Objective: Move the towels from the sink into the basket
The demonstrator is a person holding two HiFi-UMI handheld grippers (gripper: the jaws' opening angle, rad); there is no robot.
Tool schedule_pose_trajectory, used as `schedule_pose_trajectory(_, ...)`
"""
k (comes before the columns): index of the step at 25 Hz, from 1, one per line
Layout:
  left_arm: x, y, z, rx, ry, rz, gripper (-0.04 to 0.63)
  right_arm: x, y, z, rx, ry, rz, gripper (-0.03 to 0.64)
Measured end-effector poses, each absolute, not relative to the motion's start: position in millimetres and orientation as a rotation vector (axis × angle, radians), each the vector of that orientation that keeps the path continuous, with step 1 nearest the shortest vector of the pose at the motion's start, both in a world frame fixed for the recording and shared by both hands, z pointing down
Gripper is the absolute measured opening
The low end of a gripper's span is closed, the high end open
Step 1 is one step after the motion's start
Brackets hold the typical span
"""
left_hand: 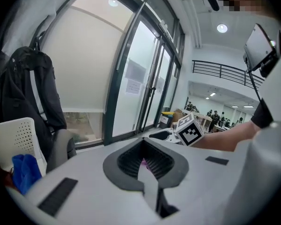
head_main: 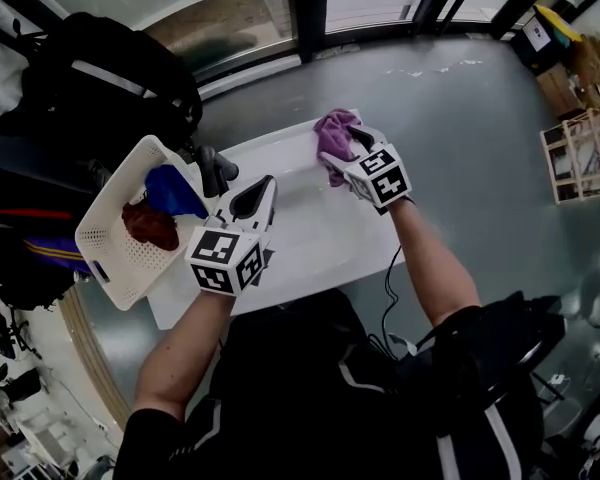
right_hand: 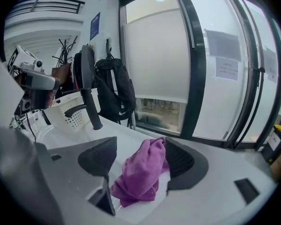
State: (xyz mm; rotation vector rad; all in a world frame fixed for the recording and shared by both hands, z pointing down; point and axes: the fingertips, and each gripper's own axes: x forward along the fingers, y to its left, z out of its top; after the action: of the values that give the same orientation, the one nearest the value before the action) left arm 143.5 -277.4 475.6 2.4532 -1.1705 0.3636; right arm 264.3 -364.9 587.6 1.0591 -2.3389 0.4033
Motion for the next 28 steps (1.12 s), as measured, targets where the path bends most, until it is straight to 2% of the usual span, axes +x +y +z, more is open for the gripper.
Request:
schedule_pose_trajectory(7, 156.2, -287.0, 487.3, 2.421, -1.164, 0.412, 0.006, 266.6, -381.7, 622.7, 0.99, -2.289, 0.432, 0.348)
schedule_pose_trajectory(19, 145.3, -287.7, 495.8, 2.386, -1.179, 0.44, 0.006, 268.2, -395.0, 666.2, 0.994, -2.206, 0.462, 0.345)
schedule_pose_trajectory(23, 147.3, -282.0, 496.1, 2.379, -1.175, 0.428, 0.006, 267.0, -393.8, 667.0, 0.987, -2.206, 0.493, 0.306)
schedule_pose_trajectory(26, 145.8, -278.6, 492.7, 2.382, -1.177, 0.413, 0.006, 261.7, -388.2, 665.9, 0.973, -2.218, 0.486, 0.226)
schedule_pose_trajectory(28, 143.2, -276.4, 490.0, 2.385, -1.184, 0.402, 0.006, 259.2, -384.4, 666.8, 0.973, -2.214, 0.476, 0.199)
